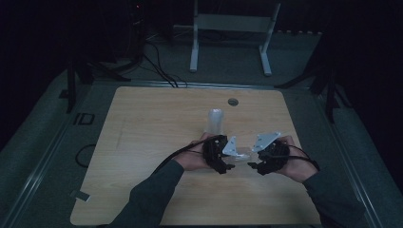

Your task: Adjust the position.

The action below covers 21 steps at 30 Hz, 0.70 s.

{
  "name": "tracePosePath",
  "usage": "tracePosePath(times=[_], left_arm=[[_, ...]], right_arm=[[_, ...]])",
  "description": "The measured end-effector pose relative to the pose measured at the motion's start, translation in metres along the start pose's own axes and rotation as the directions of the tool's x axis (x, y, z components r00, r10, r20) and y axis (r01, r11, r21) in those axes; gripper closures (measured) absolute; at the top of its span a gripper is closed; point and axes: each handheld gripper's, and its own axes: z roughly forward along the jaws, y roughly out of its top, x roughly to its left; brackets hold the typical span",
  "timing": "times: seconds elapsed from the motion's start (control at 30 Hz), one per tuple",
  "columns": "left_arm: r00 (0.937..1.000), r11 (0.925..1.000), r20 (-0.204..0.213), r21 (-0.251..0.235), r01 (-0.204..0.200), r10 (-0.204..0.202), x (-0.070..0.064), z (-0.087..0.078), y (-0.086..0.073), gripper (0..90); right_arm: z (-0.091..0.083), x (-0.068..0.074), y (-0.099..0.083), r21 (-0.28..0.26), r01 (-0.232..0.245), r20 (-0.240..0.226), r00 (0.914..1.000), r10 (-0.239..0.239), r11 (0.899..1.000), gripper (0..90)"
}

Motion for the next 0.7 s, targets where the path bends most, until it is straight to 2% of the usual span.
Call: tracePosePath(times=[0.27,0.57,0.7], left_arm=[[0.9999,0.9999,0.000,-0.006,-0.014,0.014,-0.001,0.000,0.001,30.2],[0.9988,0.9985,0.028,-0.037,-0.040,0.041,-0.004,-0.002,0.002,30.1],[0.9979,0.9974,0.030,-0.044,-0.056,0.057,-0.006,-0.002,0.002,30.1]], right_arm=[[0.004,0.001,0.003,0.008,0.018,-0.015,0.9997,-0.018,1.000,31.9],[0.008,0.001,0.004,0.016,0.036,-0.047,0.9983,-0.035,0.999,30.2],[0.011,0.003,0.005,0.020,0.064,-0.061,0.9962,-0.063,0.998,30.2]])
